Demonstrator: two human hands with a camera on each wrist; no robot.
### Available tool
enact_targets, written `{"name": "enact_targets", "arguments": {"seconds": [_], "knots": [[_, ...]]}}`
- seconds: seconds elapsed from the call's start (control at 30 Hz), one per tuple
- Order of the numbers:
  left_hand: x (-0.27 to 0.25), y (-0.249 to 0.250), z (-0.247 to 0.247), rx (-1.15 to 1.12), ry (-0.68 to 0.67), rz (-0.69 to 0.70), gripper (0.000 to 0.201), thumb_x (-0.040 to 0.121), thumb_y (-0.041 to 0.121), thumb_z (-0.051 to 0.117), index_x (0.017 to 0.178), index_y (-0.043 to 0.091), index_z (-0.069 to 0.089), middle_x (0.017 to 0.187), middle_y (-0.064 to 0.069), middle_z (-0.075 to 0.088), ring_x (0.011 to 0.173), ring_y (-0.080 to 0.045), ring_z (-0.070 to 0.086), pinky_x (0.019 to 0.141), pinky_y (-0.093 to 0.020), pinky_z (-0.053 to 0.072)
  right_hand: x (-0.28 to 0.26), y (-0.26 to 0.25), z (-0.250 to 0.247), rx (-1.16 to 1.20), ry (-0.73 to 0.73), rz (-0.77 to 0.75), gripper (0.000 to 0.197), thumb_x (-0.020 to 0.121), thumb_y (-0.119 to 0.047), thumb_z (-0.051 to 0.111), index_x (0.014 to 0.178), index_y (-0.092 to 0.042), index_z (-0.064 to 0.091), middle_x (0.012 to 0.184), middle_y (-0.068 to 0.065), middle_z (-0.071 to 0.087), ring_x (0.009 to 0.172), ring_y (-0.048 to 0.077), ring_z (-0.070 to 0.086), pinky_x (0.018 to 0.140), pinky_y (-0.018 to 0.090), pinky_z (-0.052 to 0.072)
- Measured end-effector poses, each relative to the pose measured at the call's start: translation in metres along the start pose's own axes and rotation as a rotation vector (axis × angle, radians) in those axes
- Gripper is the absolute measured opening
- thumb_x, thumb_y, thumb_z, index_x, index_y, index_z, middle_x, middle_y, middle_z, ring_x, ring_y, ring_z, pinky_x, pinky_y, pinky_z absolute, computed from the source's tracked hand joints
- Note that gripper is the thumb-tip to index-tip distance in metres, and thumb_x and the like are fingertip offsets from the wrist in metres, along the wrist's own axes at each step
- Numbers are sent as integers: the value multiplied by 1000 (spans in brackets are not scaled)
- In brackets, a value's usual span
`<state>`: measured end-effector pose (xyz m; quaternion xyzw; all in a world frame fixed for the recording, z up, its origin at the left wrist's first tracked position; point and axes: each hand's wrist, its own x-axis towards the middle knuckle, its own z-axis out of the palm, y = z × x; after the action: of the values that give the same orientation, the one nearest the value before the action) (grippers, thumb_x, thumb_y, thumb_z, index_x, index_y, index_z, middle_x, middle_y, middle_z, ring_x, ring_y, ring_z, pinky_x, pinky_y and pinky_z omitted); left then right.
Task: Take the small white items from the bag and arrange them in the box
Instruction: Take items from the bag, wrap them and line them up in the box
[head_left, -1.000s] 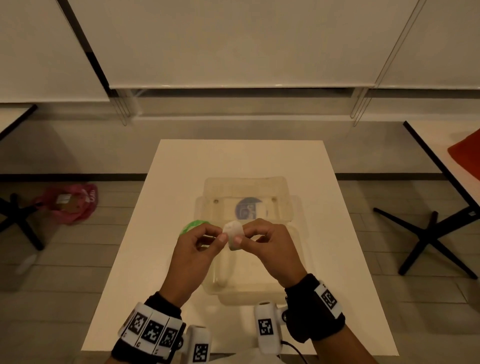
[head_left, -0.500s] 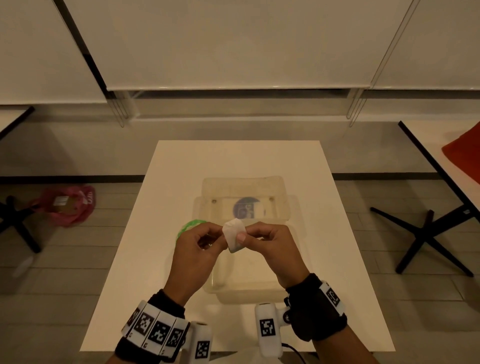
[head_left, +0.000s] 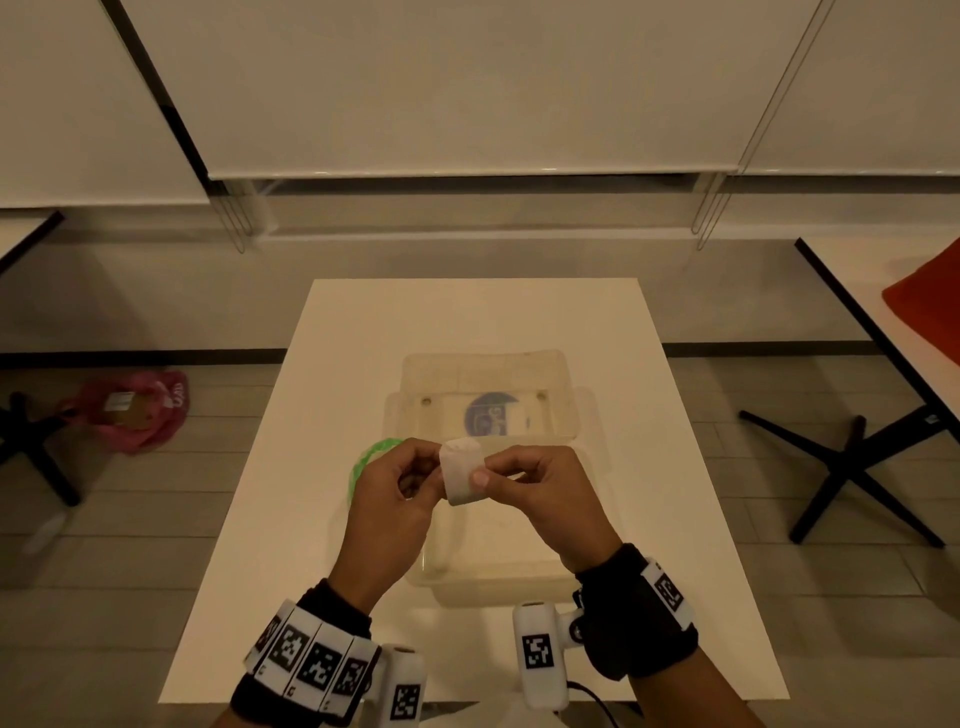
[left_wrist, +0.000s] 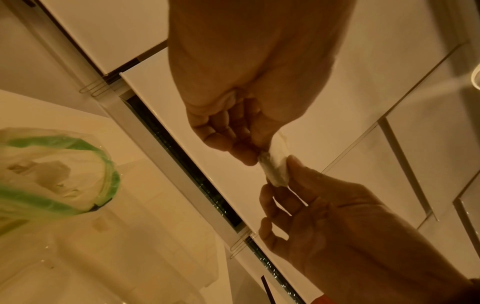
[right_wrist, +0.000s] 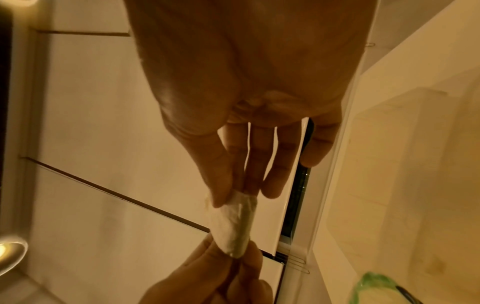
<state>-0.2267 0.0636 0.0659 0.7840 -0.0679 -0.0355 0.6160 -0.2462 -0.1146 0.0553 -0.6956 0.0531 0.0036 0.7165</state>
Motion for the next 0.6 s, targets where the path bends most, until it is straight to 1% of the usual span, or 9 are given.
{"name": "enact_targets", "arguments": {"seconds": [0.07, 0.17, 0.23, 0.3, 0.4, 0.47, 0.53, 0.6], "knots": [[0, 3, 0, -30, -20, -28, 18, 88, 5, 73, 100, 17, 71, 86, -6, 74, 83, -26, 70, 78, -36, 58, 1, 0, 0, 8, 25, -12, 6, 81, -13, 79, 84, -7, 79, 85, 6, 76, 82, 16, 67, 74, 25, 52], [0, 6, 0, -20, -72, -38, 29, 83, 8, 79, 108, 19, 68, 85, -5, 74, 82, -25, 70, 79, -41, 58, 2, 0, 0, 45, 19, -22, 4, 82, -11, 79, 84, -8, 79, 83, 9, 76, 82, 19, 67, 76, 27, 54], [2, 8, -1, -23, -44, -24, 29, 84, 9, 78, 108, 21, 68, 79, -7, 73, 79, -27, 69, 79, -45, 57, 2, 0, 1, 22, 24, -29, 4, 81, -11, 79, 82, -8, 79, 82, 8, 76, 79, 16, 66, 73, 26, 52], [3, 7, -2, -34, -8, -9, 30, 85, 7, 77, 109, 23, 68, 77, -7, 72, 79, -28, 68, 80, -44, 56, 3, -1, 1, -5, 21, -33, 3, 81, -10, 79, 81, -8, 79, 82, 7, 76, 75, 10, 64, 69, 23, 49], [5, 5, 0, -63, 22, -36, 35, 88, -3, 69, 112, 21, 65, 87, -2, 75, 86, -21, 71, 84, -39, 57, 5, -1, -1, 27, 41, -25, 2, 81, -10, 79, 82, -8, 79, 84, 9, 75, 75, 9, 63, 70, 25, 50], [6, 7, 0, -105, 39, -65, 33, 91, -6, 62, 111, 20, 66, 94, 1, 74, 88, -15, 71, 85, -37, 55, 6, 0, -2, 12, 62, -28, 3, 82, -12, 79, 82, -9, 79, 84, 7, 75, 76, 9, 63, 72, 27, 50], [7, 10, -1, -89, 22, -57, 28, 93, -1, 62, 107, 22, 70, 101, 4, 74, 92, -14, 69, 86, -40, 56, 6, 1, -3, -23, 50, -38, 3, 82, -13, 78, 81, -10, 79, 83, 3, 76, 77, 9, 64, 72, 26, 50], [8, 11, -3, -39, -7, -21, 19, 92, 8, 67, 101, 24, 73, 100, 5, 74, 93, -19, 68, 85, -46, 57, 5, 1, -3, -30, 31, -54, 3, 82, -12, 78, 80, -10, 78, 82, 2, 75, 76, 9, 64, 71, 26, 50]]}}
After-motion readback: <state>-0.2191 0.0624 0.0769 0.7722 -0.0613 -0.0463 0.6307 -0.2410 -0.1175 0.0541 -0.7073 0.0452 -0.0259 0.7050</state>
